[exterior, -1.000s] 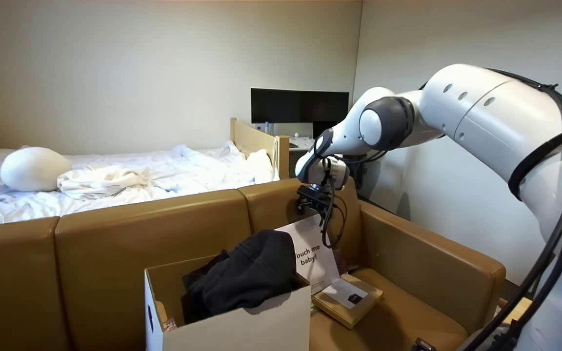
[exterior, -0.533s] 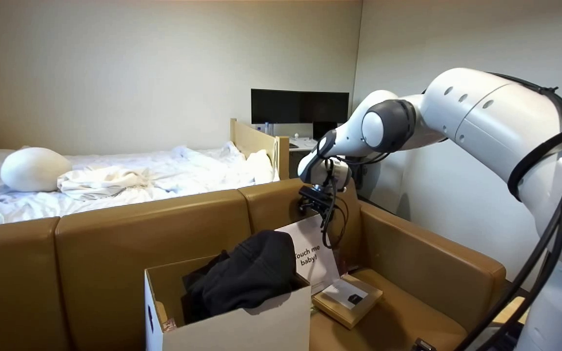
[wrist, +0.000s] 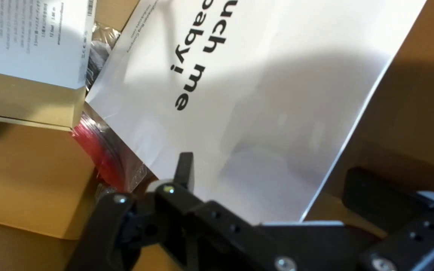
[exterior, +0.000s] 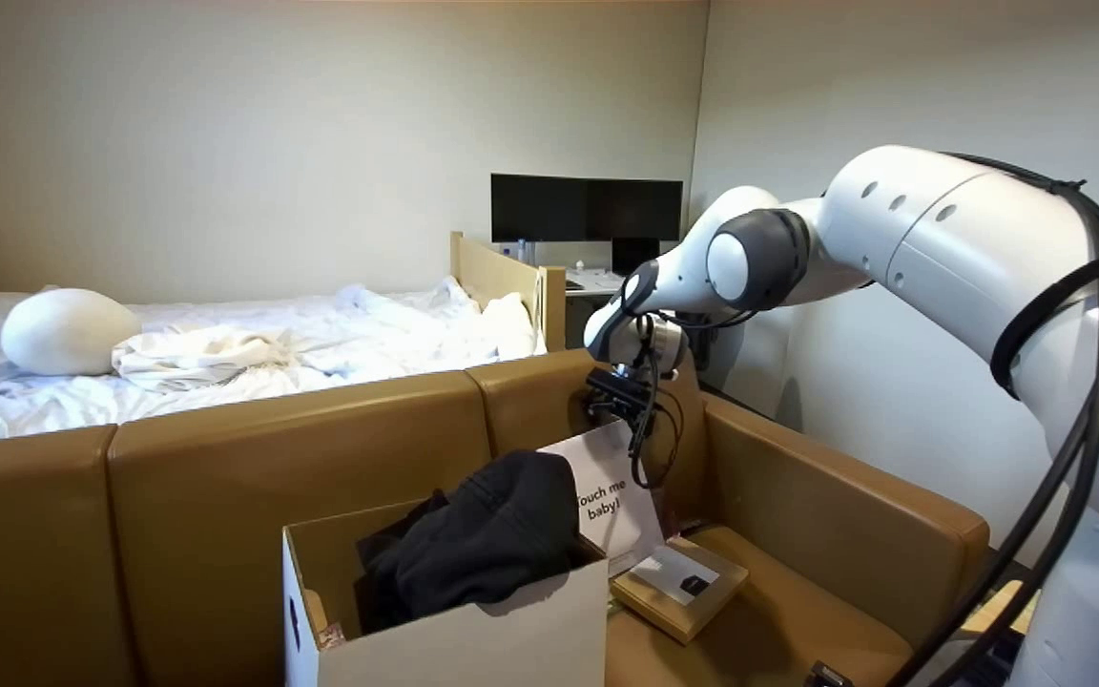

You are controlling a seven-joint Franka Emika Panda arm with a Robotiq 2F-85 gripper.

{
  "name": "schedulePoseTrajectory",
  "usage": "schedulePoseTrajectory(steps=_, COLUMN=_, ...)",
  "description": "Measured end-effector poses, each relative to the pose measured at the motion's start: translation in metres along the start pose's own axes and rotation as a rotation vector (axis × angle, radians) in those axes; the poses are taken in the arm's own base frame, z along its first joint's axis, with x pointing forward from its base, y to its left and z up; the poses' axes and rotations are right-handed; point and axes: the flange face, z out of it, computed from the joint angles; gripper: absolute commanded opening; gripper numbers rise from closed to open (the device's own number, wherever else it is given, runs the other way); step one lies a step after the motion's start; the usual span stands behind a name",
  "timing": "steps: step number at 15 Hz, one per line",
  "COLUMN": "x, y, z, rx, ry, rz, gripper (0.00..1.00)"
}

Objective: Pick up the white paper bag and put it in the box.

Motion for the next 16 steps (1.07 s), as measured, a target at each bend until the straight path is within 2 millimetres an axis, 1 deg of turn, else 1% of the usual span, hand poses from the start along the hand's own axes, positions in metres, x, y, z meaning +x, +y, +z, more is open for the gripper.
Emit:
schedulePoseTrajectory(steps=3, x=0.005, y=0.019, z=0.013, rx=-0.044, ry=-0.035, rz=0.021, gripper=1.00)
schedulePoseTrajectory(steps=5, x=0.013, y=0.035, z=0.024, rx=-0.060, ry=-0.041, rz=0.051, gripper=1.00)
schedulePoseTrajectory(steps=6, x=0.017, y=0.039, z=0.025, rx=-0.060, ry=-0.041, rz=0.061, gripper=1.00)
schedulePoseTrajectory(steps=7, x=0.020, y=0.042, z=0.025, rx=-0.056, ry=-0.040, rz=0.066, gripper=0.75)
schedulePoseTrajectory(steps=8, x=0.021, y=0.042, z=0.025, rx=-0.056, ry=-0.039, rz=0.068, gripper=0.74)
schedulePoseTrajectory(steps=10, x=0.021, y=0.040, z=0.023, rx=-0.055, ry=-0.038, rz=0.059, gripper=0.62)
schedulePoseTrajectory(steps=12, x=0.019, y=0.037, z=0.020, rx=-0.070, ry=-0.028, rz=0.013, gripper=0.49)
schedulePoseTrajectory(steps=13, x=0.018, y=0.035, z=0.019, rx=-0.078, ry=-0.028, rz=-0.016, gripper=0.41)
schedulePoseTrajectory(steps=15, x=0.014, y=0.031, z=0.018, rx=-0.092, ry=-0.027, rz=-0.070, gripper=0.29)
schedulePoseTrajectory(steps=16, x=0.013, y=0.028, z=0.017, rx=-0.099, ry=-0.024, rz=-0.088, gripper=0.21)
